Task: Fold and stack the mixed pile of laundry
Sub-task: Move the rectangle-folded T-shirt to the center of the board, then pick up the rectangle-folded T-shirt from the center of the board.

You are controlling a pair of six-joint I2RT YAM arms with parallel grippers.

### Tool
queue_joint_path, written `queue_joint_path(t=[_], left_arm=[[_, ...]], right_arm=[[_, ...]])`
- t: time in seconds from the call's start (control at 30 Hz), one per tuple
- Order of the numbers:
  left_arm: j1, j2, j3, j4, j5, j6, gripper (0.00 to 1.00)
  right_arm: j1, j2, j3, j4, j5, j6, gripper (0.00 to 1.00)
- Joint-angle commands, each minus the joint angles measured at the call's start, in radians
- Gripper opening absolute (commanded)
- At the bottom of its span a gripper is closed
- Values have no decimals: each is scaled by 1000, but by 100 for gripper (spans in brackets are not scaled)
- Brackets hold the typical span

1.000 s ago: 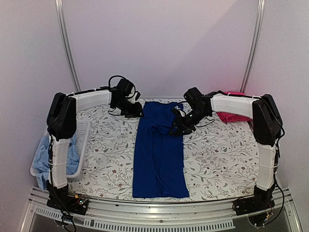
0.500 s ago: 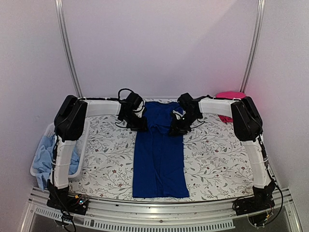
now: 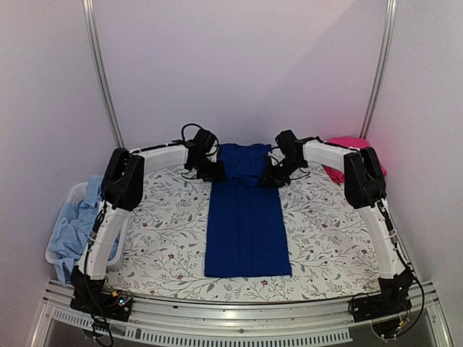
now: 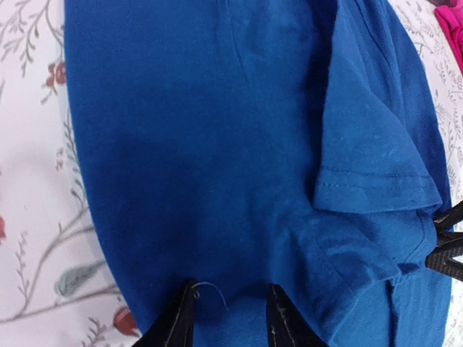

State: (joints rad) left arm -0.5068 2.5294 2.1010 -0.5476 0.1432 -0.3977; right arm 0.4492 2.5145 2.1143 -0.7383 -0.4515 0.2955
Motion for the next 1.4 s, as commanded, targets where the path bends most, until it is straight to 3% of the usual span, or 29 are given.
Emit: queue_joint_path(t=[0.0, 0.1, 0.2, 0.27, 0.3, 0.37, 0.47, 0.57, 0.63, 0.77, 0.9, 1.0, 1.17, 1.37], left_arm=[[44, 91, 124, -86, -3, 5, 37], [45, 42, 126, -75, -17, 25, 45], [45, -73, 62, -49, -72, 44, 57], [42, -169, -2, -15, -100, 67, 73], [38, -220, -35, 3, -117, 80, 92], [29, -323, -99, 36, -139, 112, 100], [3, -482, -209, 92, -274, 143, 100], [-14, -638, -348, 178, -399, 130, 100], [-14, -695, -434, 177, -443, 99, 100], [-17, -760, -507, 72, -220, 6, 100], [-138, -922, -783, 145, -58, -99, 100], [-228, -1021, -980, 168, 26, -220, 91], [-364, -1112, -1219, 150, 55, -381, 72], [-492, -1120, -1368, 238, 76, -518, 54]], right_arm=[[-44, 96, 50, -27, 46, -12, 35], [-50, 51, 82, -22, 23, -27, 44], [-50, -61, 79, -15, 105, -49, 60], [-51, -143, 66, -3, 171, -75, 68], [-52, -204, 56, 4, 199, -96, 71], [-54, -294, 17, 33, 252, -135, 78], [-55, -478, -94, 128, 376, -164, 97], [-65, -592, -218, 221, 426, -143, 99], [-80, -644, -240, 181, 318, -195, 99], [-86, -674, -266, -28, 155, -200, 99], [-83, -801, -613, -42, -65, -162, 91], [-68, -938, -860, -9, -180, -55, 86], [20, -1048, -1152, 13, -209, 33, 77], [128, -1063, -1338, 125, -217, 115, 65]])
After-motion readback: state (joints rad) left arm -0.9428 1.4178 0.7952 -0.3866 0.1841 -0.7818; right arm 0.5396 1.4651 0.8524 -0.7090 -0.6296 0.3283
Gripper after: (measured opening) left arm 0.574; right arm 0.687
